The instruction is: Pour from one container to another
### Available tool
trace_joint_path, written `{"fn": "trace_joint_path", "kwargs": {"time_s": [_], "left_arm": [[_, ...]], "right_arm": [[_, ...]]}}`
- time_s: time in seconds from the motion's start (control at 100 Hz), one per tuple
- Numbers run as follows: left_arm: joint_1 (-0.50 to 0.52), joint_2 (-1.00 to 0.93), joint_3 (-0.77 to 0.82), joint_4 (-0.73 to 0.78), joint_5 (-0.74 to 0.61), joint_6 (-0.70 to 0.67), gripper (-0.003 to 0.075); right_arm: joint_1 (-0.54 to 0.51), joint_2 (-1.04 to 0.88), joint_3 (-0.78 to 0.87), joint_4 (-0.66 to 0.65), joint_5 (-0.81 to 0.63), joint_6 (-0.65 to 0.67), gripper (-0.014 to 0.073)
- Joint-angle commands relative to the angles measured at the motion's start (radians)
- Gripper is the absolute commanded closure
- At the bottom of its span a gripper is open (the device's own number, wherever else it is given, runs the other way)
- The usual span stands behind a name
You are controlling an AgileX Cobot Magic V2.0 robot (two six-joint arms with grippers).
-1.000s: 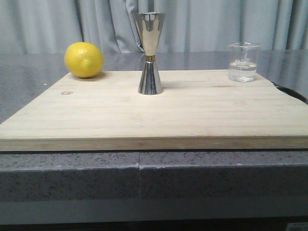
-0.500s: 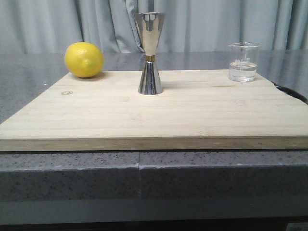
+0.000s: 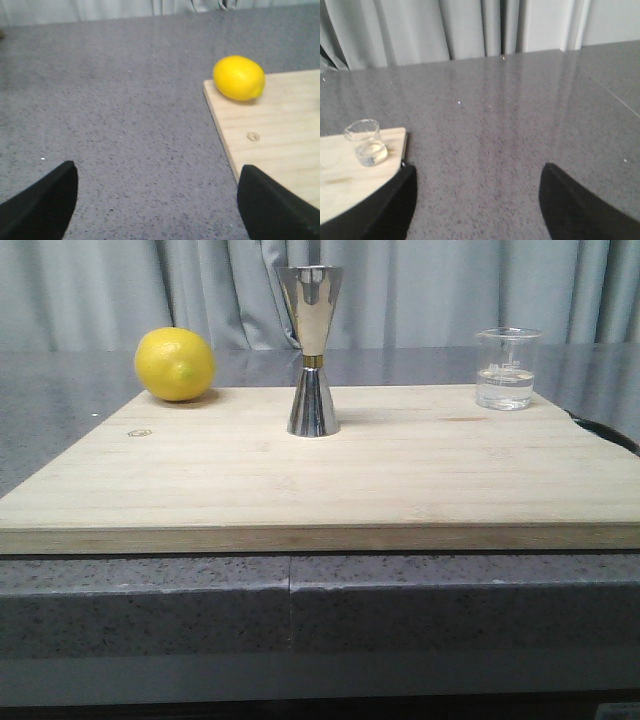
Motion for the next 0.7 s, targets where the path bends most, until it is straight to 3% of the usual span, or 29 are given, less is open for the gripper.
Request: {"fn": "trace_joint_path", "kwargs": {"time_s": [0.0, 0.17, 0.39, 0.69], "left_arm": [[-0.006, 0.082, -0.083, -0.145, 0.008, 0.138, 0.0125], [-0.006, 0.228, -0.103, -0.523, 0.024, 0.566, 0.0125], [-0.006, 0.442, -0.103, -0.915, 0.047, 0.999, 0.0125], [-0.006, 0.724, -0.103, -1.348, 0.248, 1.549, 0.0125]], "right_arm": [[-0.001, 0.070, -0.069, 0.001, 0.025, -0.068, 0.0124], [0.001, 0.183, -0.149, 0.080, 0.103, -0.137, 0.0124], [0.001, 0.269, -0.203, 0.148, 0.106, -0.193, 0.0124], [0.001, 0.279, -0.204, 0.159, 0.108, -0.223, 0.0124]]}}
